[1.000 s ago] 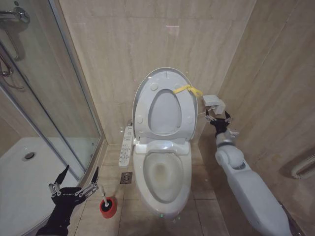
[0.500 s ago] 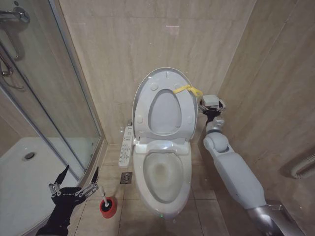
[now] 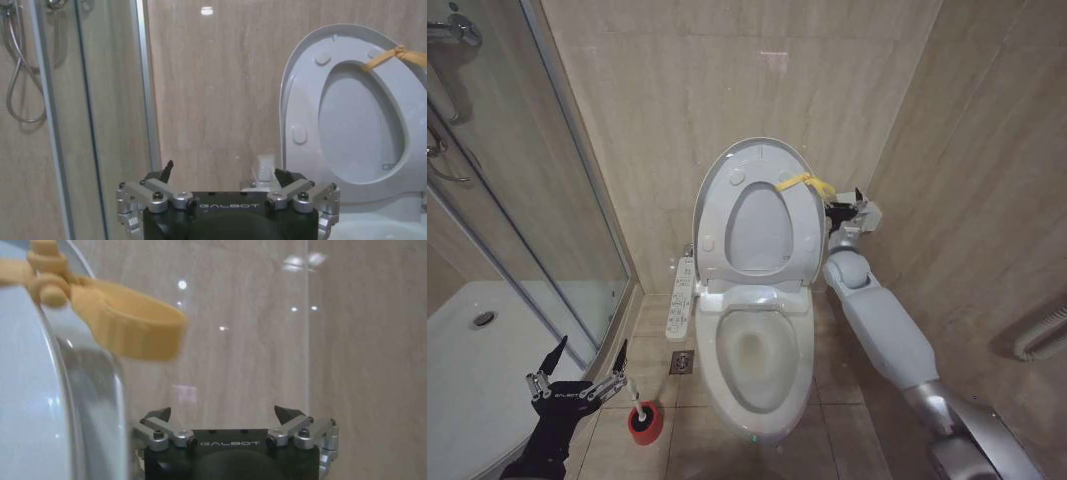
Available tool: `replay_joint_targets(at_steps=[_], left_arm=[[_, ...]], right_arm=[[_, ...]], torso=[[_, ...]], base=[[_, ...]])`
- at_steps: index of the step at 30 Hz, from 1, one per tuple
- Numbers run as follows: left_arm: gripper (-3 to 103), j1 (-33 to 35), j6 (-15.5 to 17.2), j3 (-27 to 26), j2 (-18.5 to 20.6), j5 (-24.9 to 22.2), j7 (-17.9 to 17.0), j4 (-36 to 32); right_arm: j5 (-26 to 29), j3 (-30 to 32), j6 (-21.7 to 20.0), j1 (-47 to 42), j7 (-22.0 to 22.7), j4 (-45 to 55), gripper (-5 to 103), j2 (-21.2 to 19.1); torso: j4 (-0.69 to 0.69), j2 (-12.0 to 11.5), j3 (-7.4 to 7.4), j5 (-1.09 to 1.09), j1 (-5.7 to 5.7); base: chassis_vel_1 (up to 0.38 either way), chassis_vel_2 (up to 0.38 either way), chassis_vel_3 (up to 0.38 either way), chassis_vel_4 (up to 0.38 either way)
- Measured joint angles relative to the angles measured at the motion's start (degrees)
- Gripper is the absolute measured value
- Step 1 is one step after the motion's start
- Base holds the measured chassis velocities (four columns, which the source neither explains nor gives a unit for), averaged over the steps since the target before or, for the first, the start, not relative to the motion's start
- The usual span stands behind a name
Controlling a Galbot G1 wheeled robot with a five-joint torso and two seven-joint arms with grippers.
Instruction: Open the toilet lid, clean the toilet bowl with a toilet brush, close the toilet lid, and flush.
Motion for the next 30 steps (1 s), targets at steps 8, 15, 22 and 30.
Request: replay_joint_targets(at_steps=[8,15,22,30], left_arm=[[100,0.00,0.00,0.00,0.00,0.00,-0.01,0.00],[100,0.00,0.00,0.01,0.01,0.00,0.01,0.00],[100,0.00,0.00,0.00,0.00,0.00,-0.01,0.00],[100,0.00,0.00,0.00,0.00,0.00,-0.01,0.00]], right_arm=[[1.73,-1.16,-1.54,0.61,0.37,2.08,100,-0.53],[6.98,-0.76,-6.48,-9.92,1.96,16.43,100,-5.24],[10.62,3.63,-9.07,-22.50,2.11,29.97,100,-8.60],[13.41,11.22,-11.28,-38.90,3.33,43.75,100,-9.04]], torso=[[-0.06,0.00,0.00,0.01,0.00],[-0.09,0.00,-0.01,0.02,-0.01],[-0.02,0.00,-0.01,0.02,-0.01],[-0.04,0.01,-0.01,0.02,-0.01]], base=[[0.000,0.000,0.000,0.000],[0.000,0.000,0.000,0.000],[0.000,0.000,0.000,0.000],[0.000,0.000,0.000,0.000]])
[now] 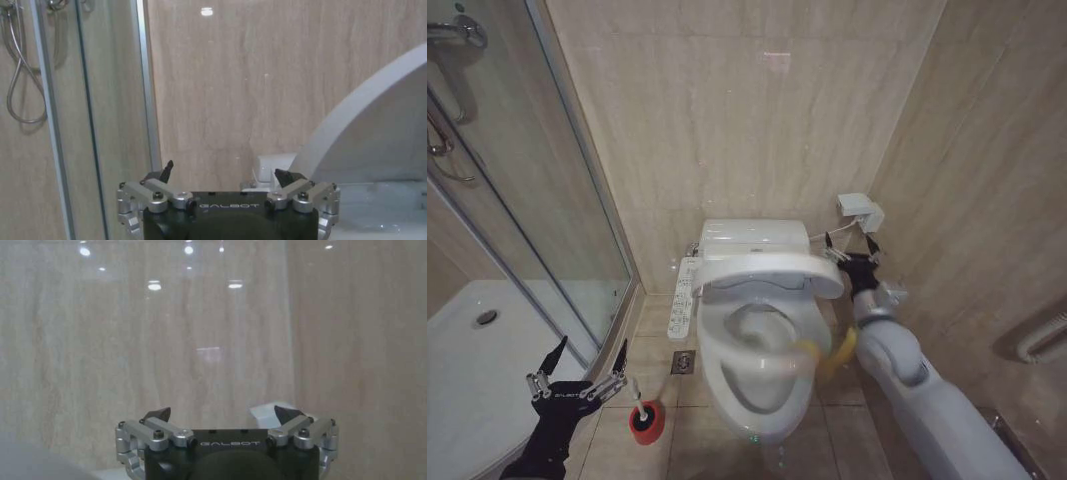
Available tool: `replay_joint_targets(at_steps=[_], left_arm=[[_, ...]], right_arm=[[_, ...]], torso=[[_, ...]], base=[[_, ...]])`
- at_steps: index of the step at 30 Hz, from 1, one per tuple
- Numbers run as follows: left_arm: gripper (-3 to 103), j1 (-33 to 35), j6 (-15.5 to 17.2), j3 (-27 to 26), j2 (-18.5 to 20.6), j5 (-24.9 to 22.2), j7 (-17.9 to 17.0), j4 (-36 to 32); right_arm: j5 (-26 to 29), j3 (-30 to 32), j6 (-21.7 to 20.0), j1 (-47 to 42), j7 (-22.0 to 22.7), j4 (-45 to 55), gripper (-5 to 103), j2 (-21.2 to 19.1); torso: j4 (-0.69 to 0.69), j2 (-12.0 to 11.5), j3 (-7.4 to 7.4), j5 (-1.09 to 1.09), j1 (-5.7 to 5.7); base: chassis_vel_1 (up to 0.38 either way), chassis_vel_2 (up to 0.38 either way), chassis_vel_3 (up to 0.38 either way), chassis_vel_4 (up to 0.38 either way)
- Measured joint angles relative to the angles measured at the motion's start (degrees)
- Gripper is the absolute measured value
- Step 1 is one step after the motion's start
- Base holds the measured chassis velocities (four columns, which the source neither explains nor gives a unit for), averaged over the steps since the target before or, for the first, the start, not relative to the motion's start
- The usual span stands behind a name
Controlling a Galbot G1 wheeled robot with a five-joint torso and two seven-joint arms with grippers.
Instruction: Open the toilet lid, clean the toilet bowl with a toilet brush, close the toilet lid, and flush.
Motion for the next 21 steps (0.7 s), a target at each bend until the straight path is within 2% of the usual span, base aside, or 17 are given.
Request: replay_joint_targets(at_steps=[6,10,11,14,19,21], left_arm=[[100,0.00,0.00,0.00,0.00,0.00,-0.01,0.00],[100,0.00,0.00,0.00,0.00,0.00,0.01,0.00],[100,0.00,0.00,0.00,0.00,0.00,0.01,0.00],[100,0.00,0.00,0.00,0.00,0.00,-0.01,0.00],[100,0.00,0.00,0.00,0.00,0.00,0.01,0.00],[100,0.00,0.00,0.00,0.00,0.00,0.00,0.00]], right_arm=[[1.23,6.09,-0.03,-6.69,0.03,4.58,100,-0.63],[2.79,10.83,-0.56,-16.16,-1.12,11.06,100,0.02],[2.79,10.83,-0.56,-16.16,-1.12,11.06,100,0.02],[1.04,13.17,-0.16,-22.75,-3.47,15.05,100,1.99],[-1.85,14.17,0.07,-28.23,-5.23,18.11,100,4.29],[-7.18,14.85,2.58,-32.36,-8.87,18.75,100,6.71]], torso=[[-0.01,0.00,0.00,0.00,0.00],[-0.03,0.00,0.00,0.00,0.00],[-0.03,0.00,0.00,0.00,0.00],[-0.03,0.00,0.00,-0.01,0.00],[0.00,0.00,0.00,-0.01,0.01],[-0.01,0.00,0.00,-0.01,0.01]], base=[[0.000,0.000,0.000,0.000],[0.000,0.000,0.000,0.000],[0.000,0.000,0.000,0.000],[0.000,0.000,0.000,0.000],[0.000,0.000,0.000,0.000],[0.000,0.000,0.000,0.000]])
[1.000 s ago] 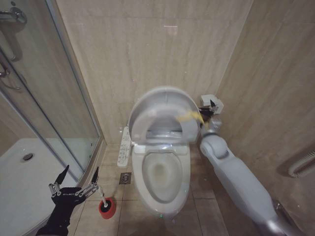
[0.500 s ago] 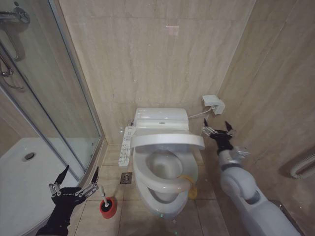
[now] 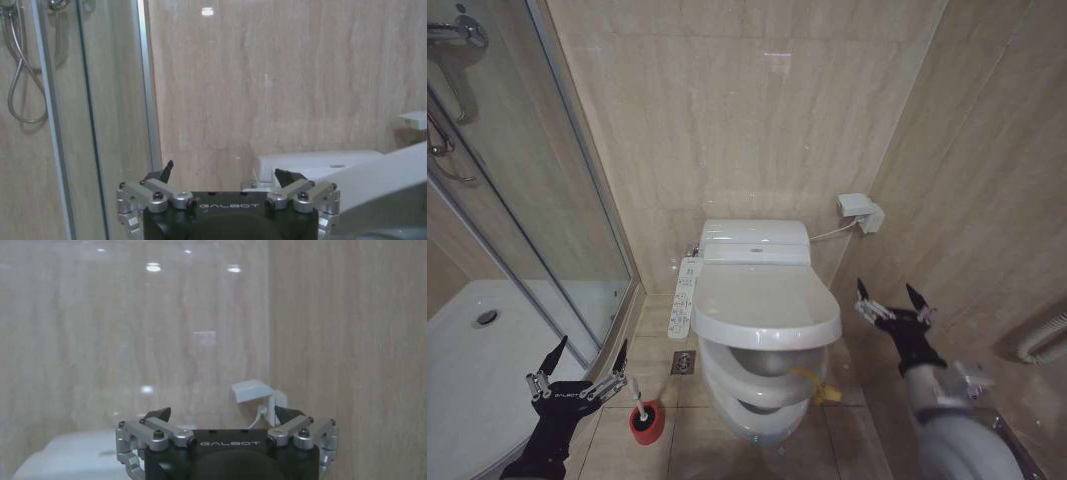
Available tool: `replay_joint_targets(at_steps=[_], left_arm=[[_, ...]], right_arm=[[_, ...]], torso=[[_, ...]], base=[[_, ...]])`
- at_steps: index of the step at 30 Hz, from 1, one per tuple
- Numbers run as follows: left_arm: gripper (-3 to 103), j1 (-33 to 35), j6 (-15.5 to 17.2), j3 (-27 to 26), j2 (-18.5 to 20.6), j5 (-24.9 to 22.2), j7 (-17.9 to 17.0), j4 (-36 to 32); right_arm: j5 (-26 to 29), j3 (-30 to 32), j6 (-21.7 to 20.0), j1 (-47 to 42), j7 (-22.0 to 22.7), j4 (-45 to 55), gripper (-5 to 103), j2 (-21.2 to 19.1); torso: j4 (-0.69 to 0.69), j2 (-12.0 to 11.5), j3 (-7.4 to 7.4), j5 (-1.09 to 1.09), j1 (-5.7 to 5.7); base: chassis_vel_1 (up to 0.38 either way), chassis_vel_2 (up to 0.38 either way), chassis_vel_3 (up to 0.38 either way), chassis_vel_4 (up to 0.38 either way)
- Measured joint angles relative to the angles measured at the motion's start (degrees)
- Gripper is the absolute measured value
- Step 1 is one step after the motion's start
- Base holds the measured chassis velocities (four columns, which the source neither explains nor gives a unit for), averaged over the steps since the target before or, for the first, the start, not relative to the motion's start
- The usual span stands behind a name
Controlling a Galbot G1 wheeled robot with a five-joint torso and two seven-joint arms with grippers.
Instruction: Open the toilet lid, clean the toilet bowl with a toilet brush, close the toilet lid, and flush.
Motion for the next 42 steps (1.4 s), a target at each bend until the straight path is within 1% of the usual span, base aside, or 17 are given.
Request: replay_joint_targets(at_steps=[1,2,4,5,6,9,11,12,13,14,16,17,19,21,25,32,42], left_arm=[[100,0.00,0.00,0.00,0.00,0.00,0.00,0.00],[100,0.00,0.00,0.00,0.00,0.00,0.00,0.00],[100,0.00,0.00,0.00,0.00,0.00,0.00,0.00],[100,0.00,0.00,0.00,0.01,0.00,0.00,0.00],[100,0.00,0.00,0.00,0.01,0.00,0.00,0.00],[100,0.00,0.00,0.00,0.00,0.00,0.00,0.00],[100,0.00,0.00,0.00,0.00,0.00,0.00,0.00],[100,0.00,0.00,0.00,0.00,0.00,0.00,0.00],[100,0.00,0.00,0.00,0.00,0.00,0.00,0.00],[100,0.00,0.00,0.00,0.00,0.00,0.00,0.00],[100,0.00,0.00,0.00,0.00,0.00,0.00,0.00],[100,0.00,0.00,0.00,0.00,0.00,0.00,0.00],[100,0.00,0.00,0.00,0.00,0.00,0.00,0.00],[100,0.00,0.00,0.00,0.00,0.00,0.00,0.00],[100,0.00,0.00,0.00,0.00,0.00,0.00,0.00],[100,0.00,0.00,0.00,0.00,0.00,0.00,0.00],[100,0.00,0.00,0.00,0.00,0.00,0.00,0.00]], right_arm=[[-3.24,0.45,2.59,-1.76,-2.73,-0.48,100,1.50],[-3.24,0.45,2.59,-1.76,-2.73,-0.48,100,1.50],[-10.90,1.91,10.38,-4.88,-8.78,-3.20,100,5.58],[-12.96,2.68,12.42,-6.11,-10.45,-3.77,100,7.81],[-12.96,2.68,12.42,-6.11,-10.45,-3.77,100,7.81],[-13.90,4.90,14.16,-9.18,-13.12,-2.96,100,12.17],[-13.52,5.93,14.35,-10.00,-14.33,-2.23,100,12.99],[-12.19,7.77,14.33,-11.01,-16.26,-1.04,100,13.77],[-12.19,7.77,14.33,-11.01,-16.26,-1.04,100,13.77],[-10.86,9.38,14.08,-11.56,-17.70,-0.12,100,13.98],[-7.28,13.58,11.90,-12.34,-20.25,2.10,100,14.21],[-7.28,13.58,11.90,-12.34,-20.25,2.10,100,14.21],[-3.81,16.70,9.17,-12.99,-21.40,4.46,100,14.11],[-2.77,17.46,7.87,-13.27,-21.66,5.70,100,14.04],[-1.83,17.16,4.92,-13.66,-21.66,7.91,100,14.23],[-3.62,12.21,1.03,-15.57,-18.29,8.25,100,17.49],[-3.46,10.97,0.88,-15.92,-16.39,8.16,100,17.94]], torso=[[-0.02,0.00,0.00,0.00,0.00],[-0.02,0.00,0.00,0.00,0.00],[-0.01,0.00,0.00,0.01,-0.01],[-0.01,0.00,0.00,0.02,0.00],[-0.01,0.00,0.00,0.02,0.00],[-0.01,0.00,0.00,0.02,0.00],[-0.01,0.00,0.00,0.00,0.00],[-0.01,0.00,0.00,0.01,-0.01],[-0.01,0.00,0.00,0.01,-0.01],[-0.01,0.00,0.00,0.00,0.00],[0.00,0.00,0.00,0.00,0.00],[0.00,0.00,0.00,0.00,0.00],[0.00,0.00,0.00,0.00,0.00],[-0.01,0.00,0.00,0.00,0.00],[0.01,0.00,0.00,0.00,0.00],[-0.01,0.00,0.01,0.01,0.00],[0.00,-0.01,0.01,0.01,0.00]], base=[[0.000,0.000,0.000,0.000],[0.000,0.000,0.000,0.000],[0.000,0.000,0.000,0.000],[0.000,0.000,0.000,0.000],[0.000,0.000,0.000,0.000],[0.000,0.000,0.000,0.000],[0.000,0.000,0.000,0.000],[0.000,0.000,0.000,0.000],[0.000,0.000,0.000,0.000],[0.000,0.000,0.000,0.000],[0.000,0.000,0.000,0.000],[0.000,0.000,0.000,0.000],[0.000,0.000,0.000,0.000],[0.000,0.000,0.000,0.000],[0.000,0.000,0.000,0.000],[0.000,0.000,0.000,0.000],[0.000,0.000,0.000,0.000]])
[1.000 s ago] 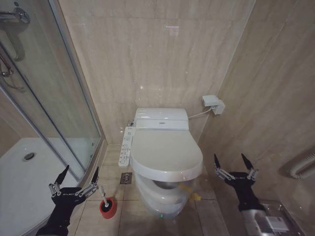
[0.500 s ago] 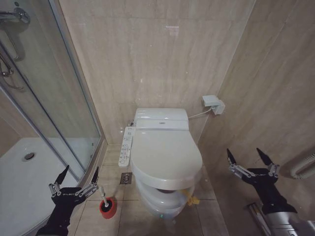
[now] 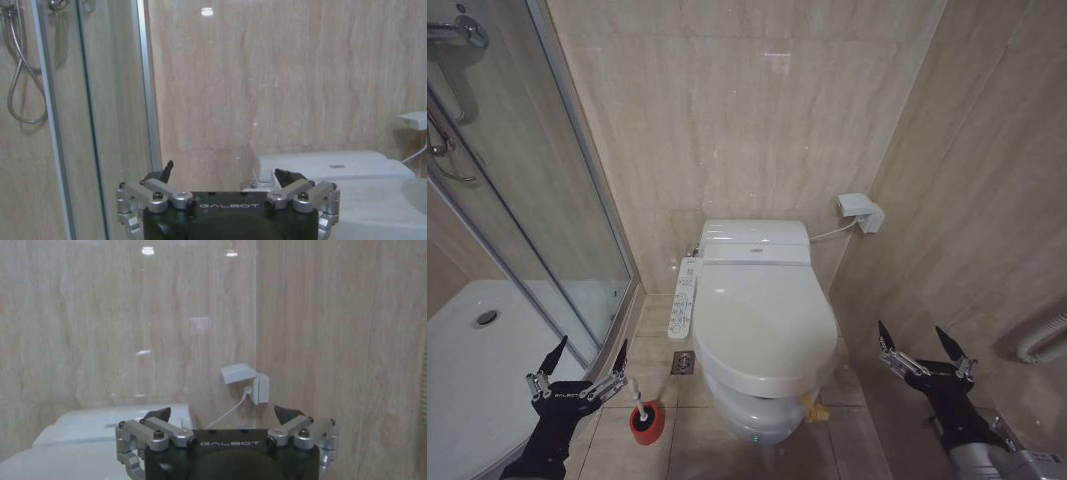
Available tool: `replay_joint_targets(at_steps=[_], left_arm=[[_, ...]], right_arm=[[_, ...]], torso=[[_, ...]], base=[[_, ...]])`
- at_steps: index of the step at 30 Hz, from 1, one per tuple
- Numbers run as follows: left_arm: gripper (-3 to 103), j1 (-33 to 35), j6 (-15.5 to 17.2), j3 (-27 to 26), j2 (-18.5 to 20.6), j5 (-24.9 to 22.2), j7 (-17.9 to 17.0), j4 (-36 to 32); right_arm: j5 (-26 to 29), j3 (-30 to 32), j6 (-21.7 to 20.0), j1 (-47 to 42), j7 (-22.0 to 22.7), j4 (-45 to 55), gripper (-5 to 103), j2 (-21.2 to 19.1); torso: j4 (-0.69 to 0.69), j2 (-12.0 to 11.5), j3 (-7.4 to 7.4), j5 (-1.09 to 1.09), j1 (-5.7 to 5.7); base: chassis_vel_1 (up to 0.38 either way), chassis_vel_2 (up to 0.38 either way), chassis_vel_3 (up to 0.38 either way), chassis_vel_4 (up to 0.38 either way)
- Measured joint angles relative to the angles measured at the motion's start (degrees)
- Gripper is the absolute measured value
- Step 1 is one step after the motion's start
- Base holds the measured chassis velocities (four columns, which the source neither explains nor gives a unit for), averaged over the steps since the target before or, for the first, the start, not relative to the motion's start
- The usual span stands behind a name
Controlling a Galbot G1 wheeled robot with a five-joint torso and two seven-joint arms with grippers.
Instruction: Open the toilet lid, clean the toilet bowl with a toilet brush, close the toilet lid, and flush.
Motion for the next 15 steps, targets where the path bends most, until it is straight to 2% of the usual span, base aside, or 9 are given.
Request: replay_joint_targets(at_steps=[15], left_arm=[[100,0.00,0.00,0.00,0.00,0.00,0.00,0.00]], right_arm=[[0.14,-0.34,0.31,1.03,-0.36,-0.16,100,-0.96]], torso=[[0.00,0.00,0.00,0.00,0.00]], base=[[0.000,0.000,0.000,0.000]])
